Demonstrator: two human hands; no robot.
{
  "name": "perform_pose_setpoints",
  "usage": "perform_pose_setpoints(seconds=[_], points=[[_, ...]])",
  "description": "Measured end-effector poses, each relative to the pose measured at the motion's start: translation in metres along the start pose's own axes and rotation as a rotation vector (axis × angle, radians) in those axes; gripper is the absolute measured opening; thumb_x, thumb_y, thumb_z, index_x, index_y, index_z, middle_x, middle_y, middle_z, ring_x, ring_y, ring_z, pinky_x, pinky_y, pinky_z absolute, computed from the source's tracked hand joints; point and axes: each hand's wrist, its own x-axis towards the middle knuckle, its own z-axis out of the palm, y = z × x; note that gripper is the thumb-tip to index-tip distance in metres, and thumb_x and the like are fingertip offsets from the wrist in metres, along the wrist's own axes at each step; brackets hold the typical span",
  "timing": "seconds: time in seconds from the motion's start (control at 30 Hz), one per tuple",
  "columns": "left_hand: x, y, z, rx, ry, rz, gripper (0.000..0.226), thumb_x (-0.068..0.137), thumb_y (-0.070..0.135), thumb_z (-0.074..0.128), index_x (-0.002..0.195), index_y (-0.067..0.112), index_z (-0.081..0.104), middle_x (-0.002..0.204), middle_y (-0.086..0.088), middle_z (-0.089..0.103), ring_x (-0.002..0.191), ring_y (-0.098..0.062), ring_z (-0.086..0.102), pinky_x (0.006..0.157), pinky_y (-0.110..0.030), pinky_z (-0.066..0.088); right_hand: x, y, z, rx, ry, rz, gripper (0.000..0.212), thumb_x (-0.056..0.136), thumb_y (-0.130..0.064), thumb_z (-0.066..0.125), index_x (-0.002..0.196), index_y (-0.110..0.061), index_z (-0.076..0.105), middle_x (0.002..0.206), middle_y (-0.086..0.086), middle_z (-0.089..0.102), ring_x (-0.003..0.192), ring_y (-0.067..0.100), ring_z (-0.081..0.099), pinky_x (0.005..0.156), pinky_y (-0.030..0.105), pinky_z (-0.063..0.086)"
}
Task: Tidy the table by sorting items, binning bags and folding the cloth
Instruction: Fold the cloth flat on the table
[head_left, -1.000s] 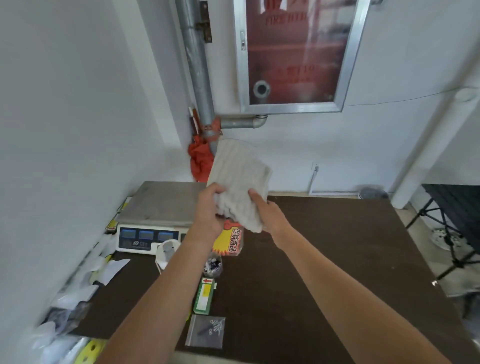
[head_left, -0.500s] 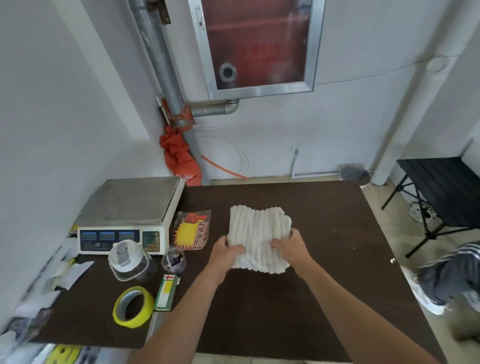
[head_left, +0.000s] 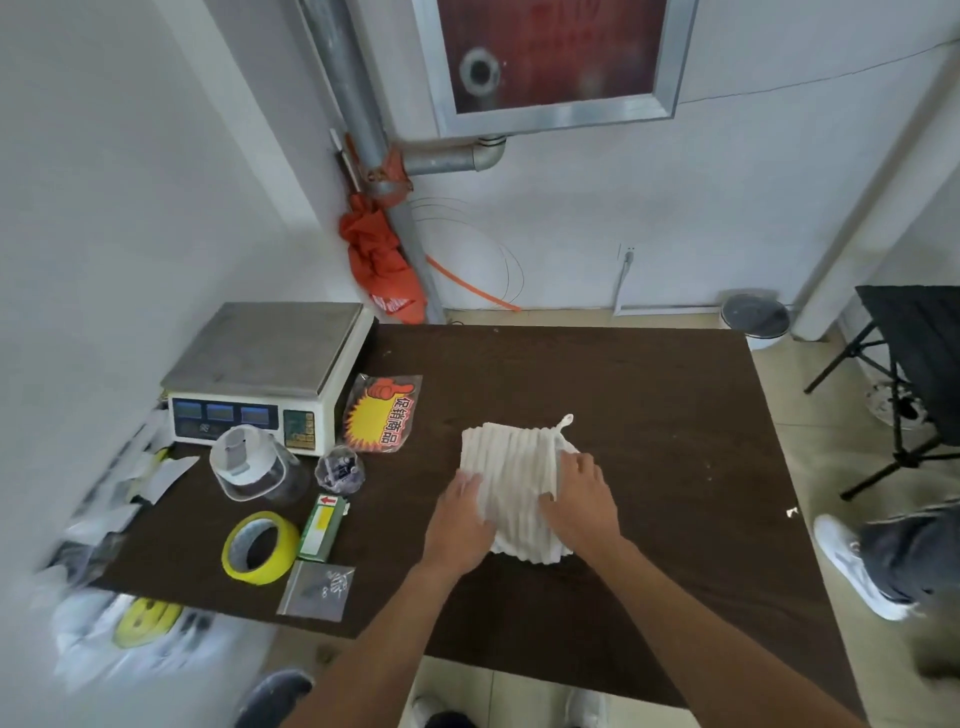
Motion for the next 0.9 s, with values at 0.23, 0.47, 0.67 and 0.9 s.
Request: perform_pose_setpoints(seconds=[0.23,0.47,0.67,0.9], points=[[0.002,-0.001,0.02,0.212,-0.099,0.153,0.074,0.102,0.026,0.057,0.162,0.022,0.016,0.171,-0.004,-0.004,0.158,-0.019,-0.008,0.127,-0.039,0.013,0.0,-0.009,0.028,-0.164,-0.217,-0.134,0.066,0.096,-0.034,0.055,0.154,-0.021,0.026,0.162,0.009,0.021,0.137,0.029,0.04,0.104,0.041,0.044],[0.026,-0.012,0.02,0.323,-0.133,0.124,0.085,0.1,0.041,0.057,0.163,0.019,0.005,0.17,-0.014,-0.007,0.157,-0.027,-0.01,0.126,-0.046,0.02,0.018,-0.019,0.036,-0.253,-0.295,-0.204,0.069,0.098,-0.038,0.052,0.157,-0.023,0.018,0.166,0.01,0.011,0.152,0.03,0.017,0.12,0.043,0.025],[0.047,-0.029,0.01,0.325,-0.166,0.086,0.09,0.099,0.046,0.053,0.162,0.017,-0.004,0.168,-0.018,-0.017,0.157,-0.033,-0.013,0.126,-0.049,0.014,0.048,-0.041,0.047,-0.292,-0.327,-0.228,0.07,0.093,-0.041,0.052,0.153,-0.026,0.02,0.164,0.008,0.018,0.151,0.028,0.018,0.119,0.044,0.03],[0.082,-0.048,-0.002,0.37,-0.192,0.107,0.094,0.098,0.056,0.047,0.162,0.017,-0.011,0.166,-0.017,-0.025,0.155,-0.033,-0.02,0.126,-0.05,0.006,0.081,-0.063,0.06,-0.336,-0.33,-0.222,0.07,0.094,-0.043,0.048,0.154,-0.022,0.02,0.16,0.006,0.023,0.147,0.03,0.025,0.116,0.043,0.034]])
